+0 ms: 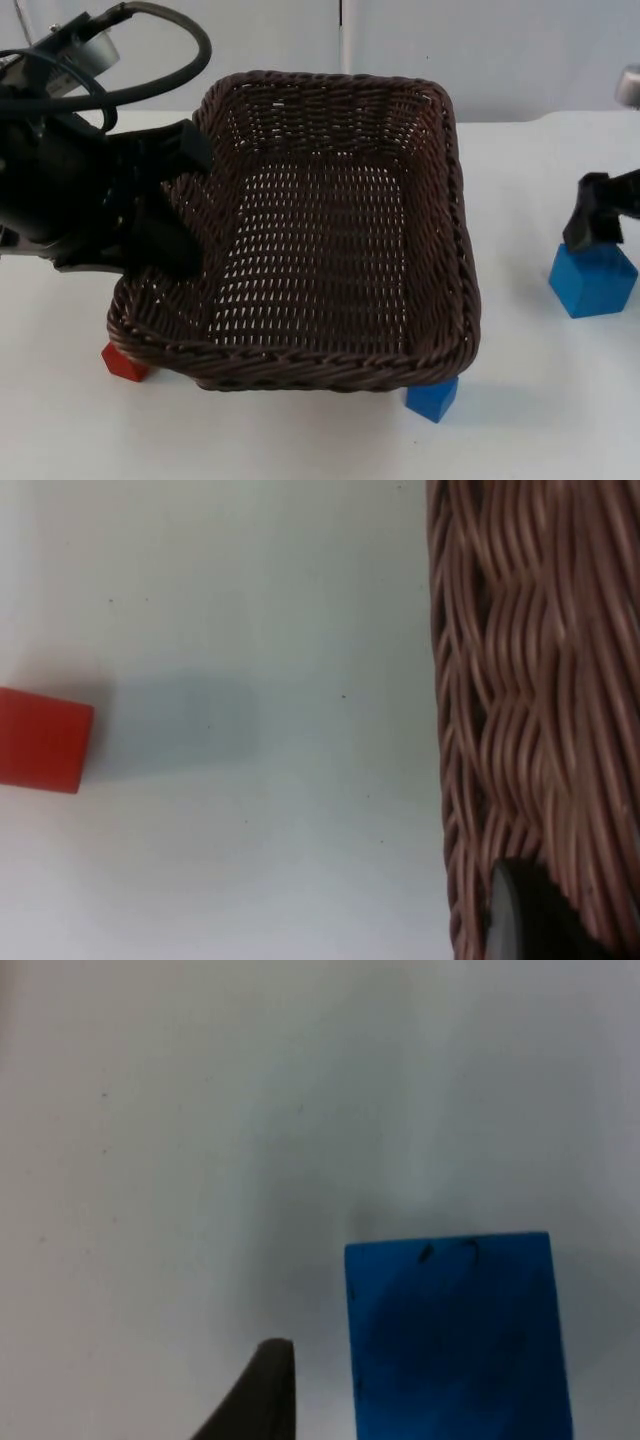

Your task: Pick up the basket with the left hand and place the largest block into the basket with the right hand.

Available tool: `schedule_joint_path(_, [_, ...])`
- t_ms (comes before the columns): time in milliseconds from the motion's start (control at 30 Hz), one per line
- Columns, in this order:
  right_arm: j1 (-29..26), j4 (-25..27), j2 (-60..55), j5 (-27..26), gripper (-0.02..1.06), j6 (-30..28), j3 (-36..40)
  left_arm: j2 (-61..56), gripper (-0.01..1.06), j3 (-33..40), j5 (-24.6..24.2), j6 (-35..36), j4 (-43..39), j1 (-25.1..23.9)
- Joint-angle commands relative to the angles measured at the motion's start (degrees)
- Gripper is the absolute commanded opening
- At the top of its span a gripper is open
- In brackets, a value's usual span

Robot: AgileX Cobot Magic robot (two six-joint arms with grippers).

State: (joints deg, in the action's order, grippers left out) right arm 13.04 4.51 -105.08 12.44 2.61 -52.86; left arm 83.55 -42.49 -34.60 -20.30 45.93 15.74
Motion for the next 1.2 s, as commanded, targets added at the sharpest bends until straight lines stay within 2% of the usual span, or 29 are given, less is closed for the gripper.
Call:
schedule_joint_path(0, [0.3,0.1,-2.5,-3.9,1.05,0.0,-0.3,-0.7,0.0,0.0,1.2,-0.2,1.4,0.2])
schedule_joint_path(267, [0.3,0.1,-7.4,-7.4,1.05,0.0,-0.3,-0.7,0.0,0.0,1.5,-0.3,1.4,0.2])
schedule_joint_path(433, [0.3,0.1,-8.7,-8.6,0.97,0.0,-0.3,-0.7,0.0,0.0,1.5,-0.3,1.4,0.2])
schedule_joint_path(500, [0.3,0.1,-8.7,-9.2,0.83,0.0,-0.3,-0.7,0.0,0.0,1.5,-0.3,1.4,0.2])
schedule_joint_path(567, [0.3,0.1,-8.7,-9.6,0.63,0.0,-0.3,-0.7,0.0,0.0,1.5,-0.3,1.4,0.2])
schedule_joint_path(600, [0.3,0.1,-8.7,-9.6,0.63,0.0,-0.3,-0.7,0.0,0.0,1.5,-0.3,1.4,0.2])
schedule_joint_path(700, [0.3,0.1,-8.7,-9.8,0.37,0.0,-0.3,-0.7,0.0,0.0,1.5,-0.3,1.4,0.2])
schedule_joint_path(733, [0.3,0.1,-8.7,-9.8,0.37,0.0,-0.3,-0.7,0.0,0.0,1.5,-0.3,1.4,0.2])
schedule_joint_path(800, [0.3,0.1,-7.6,-9.2,0.16,0.0,-0.3,-0.7,0.0,0.0,1.8,-0.3,1.4,0.2])
schedule_joint_path(867, [0.3,0.1,-5.8,-7.8,0.0,0.0,-0.3,-0.7,0.0,0.0,1.9,-0.3,1.4,0.2])
schedule_joint_path(1167, [0.3,0.1,5.9,0.5,0.0,-0.4,-0.3,-0.7,0.0,0.0,1.9,-0.3,1.3,0.2])
